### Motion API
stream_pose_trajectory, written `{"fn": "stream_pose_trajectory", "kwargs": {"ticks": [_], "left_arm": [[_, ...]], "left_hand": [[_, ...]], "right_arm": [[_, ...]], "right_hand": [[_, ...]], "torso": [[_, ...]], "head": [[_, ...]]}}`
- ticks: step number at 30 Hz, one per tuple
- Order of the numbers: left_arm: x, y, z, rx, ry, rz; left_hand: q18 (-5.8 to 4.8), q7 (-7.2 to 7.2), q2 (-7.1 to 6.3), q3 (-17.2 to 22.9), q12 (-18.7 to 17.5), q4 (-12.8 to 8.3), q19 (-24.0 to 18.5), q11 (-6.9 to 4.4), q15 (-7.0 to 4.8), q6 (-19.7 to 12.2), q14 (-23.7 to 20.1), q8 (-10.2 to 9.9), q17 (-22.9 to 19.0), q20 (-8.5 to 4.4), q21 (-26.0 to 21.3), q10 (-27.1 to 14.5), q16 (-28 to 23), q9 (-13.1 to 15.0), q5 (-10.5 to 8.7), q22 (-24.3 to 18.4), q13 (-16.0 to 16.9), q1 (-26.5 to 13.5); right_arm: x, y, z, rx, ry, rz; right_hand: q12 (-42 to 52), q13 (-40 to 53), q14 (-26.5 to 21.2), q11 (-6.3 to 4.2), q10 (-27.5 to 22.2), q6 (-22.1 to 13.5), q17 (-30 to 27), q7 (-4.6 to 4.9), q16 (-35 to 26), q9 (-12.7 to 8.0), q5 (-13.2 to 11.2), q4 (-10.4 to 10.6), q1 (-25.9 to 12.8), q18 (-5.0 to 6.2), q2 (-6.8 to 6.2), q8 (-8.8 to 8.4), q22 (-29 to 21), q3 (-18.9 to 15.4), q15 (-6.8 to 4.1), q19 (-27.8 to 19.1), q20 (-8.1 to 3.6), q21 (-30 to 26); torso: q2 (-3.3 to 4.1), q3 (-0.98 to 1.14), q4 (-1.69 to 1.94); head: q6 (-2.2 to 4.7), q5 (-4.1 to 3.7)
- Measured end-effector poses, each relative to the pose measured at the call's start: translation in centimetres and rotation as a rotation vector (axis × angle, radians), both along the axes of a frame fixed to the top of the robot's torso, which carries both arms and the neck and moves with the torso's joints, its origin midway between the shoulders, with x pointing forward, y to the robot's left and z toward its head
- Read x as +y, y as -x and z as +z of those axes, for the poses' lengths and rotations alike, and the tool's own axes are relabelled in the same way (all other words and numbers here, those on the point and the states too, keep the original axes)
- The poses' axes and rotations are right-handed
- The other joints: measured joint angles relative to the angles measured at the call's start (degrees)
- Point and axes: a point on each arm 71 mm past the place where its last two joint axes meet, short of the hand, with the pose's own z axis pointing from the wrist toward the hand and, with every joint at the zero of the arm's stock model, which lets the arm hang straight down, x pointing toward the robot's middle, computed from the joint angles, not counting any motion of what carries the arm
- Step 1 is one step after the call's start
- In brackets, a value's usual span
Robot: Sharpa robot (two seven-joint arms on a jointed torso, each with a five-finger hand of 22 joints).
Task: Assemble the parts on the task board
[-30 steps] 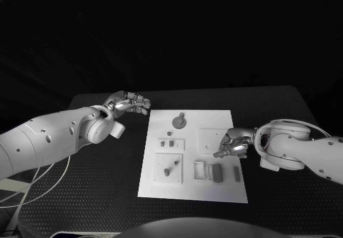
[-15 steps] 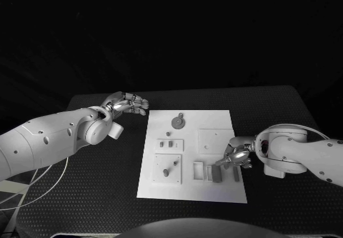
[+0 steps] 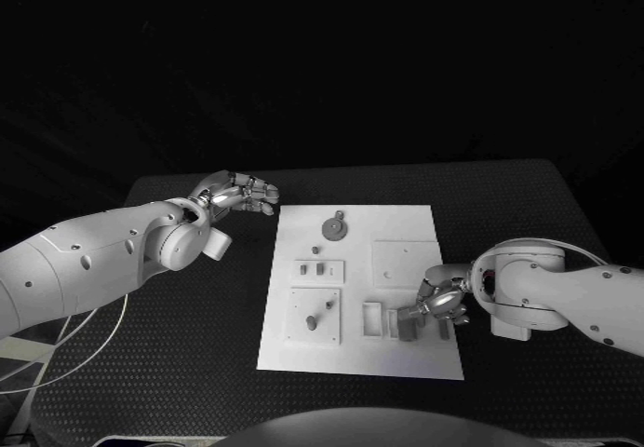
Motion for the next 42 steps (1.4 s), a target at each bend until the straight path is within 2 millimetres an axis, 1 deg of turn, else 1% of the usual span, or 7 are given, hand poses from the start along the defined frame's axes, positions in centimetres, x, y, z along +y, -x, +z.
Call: {"fn": "stream_pose_trajectory", "kwargs": {"ticks": [23, 26, 29, 32, 33, 38, 42], "left_arm": [[0.0, 0.0, 0.0, 0.0, 0.001, 0.0], [0.0, 0.0, 0.0, 0.0, 0.001, 0.0], [0.0, 0.0, 0.0, 0.001, 0.001, 0.0], [0.1, 0.0, 0.0, 0.001, 0.001, 0.0], [0.1, 0.0, 0.0, 0.001, 0.001, 0.0], [0.1, 0.0, 0.0, 0.001, 0.001, 0.0], [0.1, 0.0, 0.0, 0.001, 0.001, 0.0]], "left_hand": [[-0.01, 0.0, 0.0, 0.0, 0.0, 0.0, 0.0, 0.0, -0.02, 0.0, 0.0, 0.0, 0.2, 0.0, 0.0, 0.0, -0.2, 0.0, 0.0, -0.1, 0.0, 0.0], [0.0, 0.0, 0.0, 0.0, 0.0, 0.0, 0.0, 0.0, -0.02, 0.0, 0.0, 0.0, 0.2, 0.0, 0.0, 0.0, -0.2, 0.0, 0.0, -0.1, 0.0, 0.0], [-0.01, 0.0, 0.0, 0.0, 0.0, 0.0, 0.0, 0.0, -0.02, 0.0, 0.0, 0.0, 0.2, 0.0, 0.0, 0.0, -0.2, 0.0, 0.0, -0.1, 0.0, 0.0], [-0.01, 0.0, 0.0, 0.0, 0.0, 0.0, 0.0, 0.0, -0.02, 0.0, 0.0, 0.0, 0.2, 0.0, 0.0, 0.0, -0.2, 0.0, 0.0, -0.1, -0.1, 0.0], [-0.01, 0.0, 0.0, 0.0, 0.0, 0.0, 0.0, 0.0, -0.02, 0.0, 0.0, 0.0, 0.2, 0.0, 0.0, 0.0, -0.2, 0.0, 0.0, -0.1, -0.1, 0.0], [-0.01, 0.0, 0.0, 0.0, 0.0, 0.0, 0.0, 0.0, -0.02, 0.0, 0.0, 0.0, 0.2, 0.0, 0.0, 0.0, -0.2, 0.0, 0.0, -0.1, -0.1, 0.0], [-0.01, 0.0, 0.0, 0.0, 0.0, 0.0, 0.0, 0.0, -0.02, 0.0, 0.0, 0.0, 0.2, 0.0, 0.0, 0.0, -0.2, 0.0, 0.0, -0.1, -0.1, 0.0]], "right_arm": [[1.8, 0.0, -1.4, -0.019, 0.035, 0.052], [1.9, 0.0, -1.4, -0.025, 0.039, 0.058], [1.9, 0.0, -1.4, -0.03, 0.042, 0.065], [2.0, 0.1, -1.4, -0.035, 0.043, 0.07], [2.0, 0.1, -1.4, -0.036, 0.042, 0.072], [2.1, 0.1, -1.3, -0.041, 0.038, 0.074], [2.1, 0.1, -1.3, -0.046, 0.033, 0.072]], "right_hand": [[0.0, 0.1, 0.0, 0.01, 0.0, 0.6, -0.4, 0.61, 0.0, 0.3, 0.0, 0.5, 0.8, -0.05, -0.67, -0.36, 0.0, 0.2, 0.01, -0.2, -0.17, 0.2], [0.0, 0.2, 0.0, 0.01, 0.0, 0.7, -0.5, 0.71, 0.0, 0.3, 0.0, -0.3, 2.4, -0.05, 0.05, -0.37, 0.0, -0.4, 0.02, -0.2, -0.17, 0.4], [0.0, 0.3, 0.0, 0.01, 0.0, 0.7, -0.6, 0.71, 0.0, 0.5, 0.0, -3.1, 4.7, -0.06, 1.84, -0.38, 0.0, -1.2, 0.02, -0.2, -0.17, 0.5], [0.0, 0.3, -0.2, 0.01, 0.0, 0.7, -0.9, 0.71, 0.0, 0.7, -0.1, -8.7, 6.7, -0.12, 4.3, -0.42, 0.0, -4.0, 0.23, -0.7, -0.05, 0.8], [0.0, 0.3, -0.2, 0.01, 0.0, 0.7, -0.9, 0.71, 0.0, 0.8, -0.1, -10.6, 7.0, -0.13, 5.88, -0.43, 0.0, -5.9, 0.21, -1.1, 0.13, 0.8], [0.0, 0.3, -0.5, 0.01, 0.0, 0.7, -1.1, 0.71, 0.2, 0.9, -0.2, -14.7, 6.8, -0.32, 9.25, -1.53, 0.0, -9.9, 0.1, -1.5, 0.35, 0.8], [-0.1, 0.3, -0.5, 0.22, 0.2, 1.1, -1.2, 0.76, 0.4, 0.7, -0.2, -16.5, 5.4, -0.37, 11.71, -1.69, 0.0, -11.7, 0.1, -1.4, 0.52, 0.8]], "torso": [[-0.04, 0.13, 0.0], [-0.04, 0.12, 0.0], [-0.04, 0.09, -0.01], [-0.04, 0.09, -0.02], [-0.04, 0.09, -0.03], [-0.04, 0.07, -0.04], [-0.04, 0.08, -0.05]], "head": [[-0.73, 0.48], [-0.84, 0.52], [-0.9, 0.53], [-0.99, 0.51], [-1.03, 0.51], [-1.12, 0.47], [-1.13, 0.46]]}}
